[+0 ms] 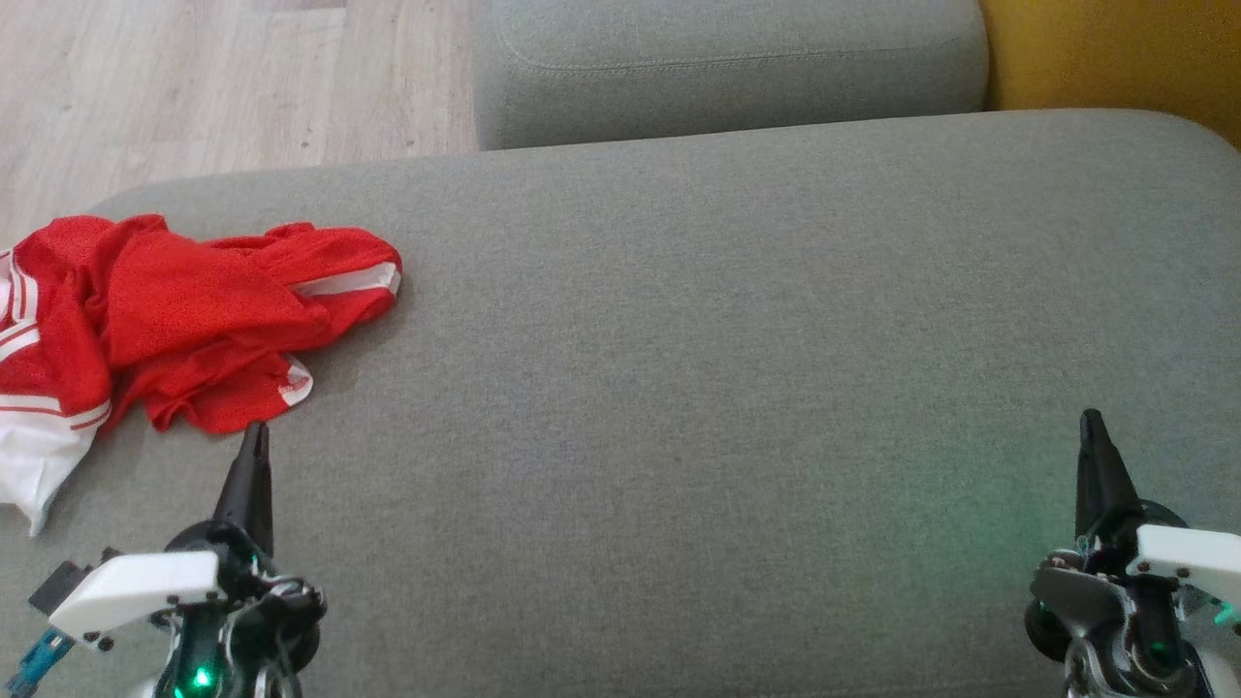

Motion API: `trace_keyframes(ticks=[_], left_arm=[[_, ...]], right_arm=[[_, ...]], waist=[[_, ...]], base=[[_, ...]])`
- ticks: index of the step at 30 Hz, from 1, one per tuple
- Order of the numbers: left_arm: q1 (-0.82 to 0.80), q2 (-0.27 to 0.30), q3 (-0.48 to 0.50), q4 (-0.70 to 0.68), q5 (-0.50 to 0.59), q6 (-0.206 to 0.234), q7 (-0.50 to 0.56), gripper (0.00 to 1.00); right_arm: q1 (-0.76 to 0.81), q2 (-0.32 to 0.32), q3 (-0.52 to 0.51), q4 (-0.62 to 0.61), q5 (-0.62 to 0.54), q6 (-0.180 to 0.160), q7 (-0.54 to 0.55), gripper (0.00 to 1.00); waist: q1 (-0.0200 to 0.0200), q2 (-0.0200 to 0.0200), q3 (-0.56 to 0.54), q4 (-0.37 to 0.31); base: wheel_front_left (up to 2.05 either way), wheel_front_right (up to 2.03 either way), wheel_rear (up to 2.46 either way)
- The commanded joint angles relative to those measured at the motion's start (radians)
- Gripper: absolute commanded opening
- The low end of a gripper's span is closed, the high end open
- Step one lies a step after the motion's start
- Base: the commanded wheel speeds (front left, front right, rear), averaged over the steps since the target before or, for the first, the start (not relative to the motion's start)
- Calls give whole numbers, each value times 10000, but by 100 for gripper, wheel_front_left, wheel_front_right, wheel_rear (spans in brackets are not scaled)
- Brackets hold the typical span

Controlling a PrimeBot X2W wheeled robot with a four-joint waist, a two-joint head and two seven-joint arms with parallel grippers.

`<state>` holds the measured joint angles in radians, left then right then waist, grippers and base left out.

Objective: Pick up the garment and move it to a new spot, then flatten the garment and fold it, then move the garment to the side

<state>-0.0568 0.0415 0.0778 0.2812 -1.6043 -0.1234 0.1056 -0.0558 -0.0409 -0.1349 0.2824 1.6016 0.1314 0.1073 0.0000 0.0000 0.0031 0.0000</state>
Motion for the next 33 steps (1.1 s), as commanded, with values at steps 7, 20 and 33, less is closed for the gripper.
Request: trace_keyframes(ticks=[7, 20, 33], left_arm=[[-511, 87, 356, -364, -47, -73, 73, 0], [-511, 87, 356, -364, -47, -73, 73, 0], [128, -19, -178, 164, 137, 47, -240, 100]], right_arm=[[-521, -93, 215, -376, 74, -7, 56, 0], [-521, -93, 215, -376, 74, -7, 56, 0], [152, -9, 225, 117, -273, 0, -213, 100]], waist=[[0, 0, 0, 0], [0, 0, 0, 0], [0, 0, -3, 2]], base=[[0, 0, 0], [0, 0, 0], [0, 0, 0]])
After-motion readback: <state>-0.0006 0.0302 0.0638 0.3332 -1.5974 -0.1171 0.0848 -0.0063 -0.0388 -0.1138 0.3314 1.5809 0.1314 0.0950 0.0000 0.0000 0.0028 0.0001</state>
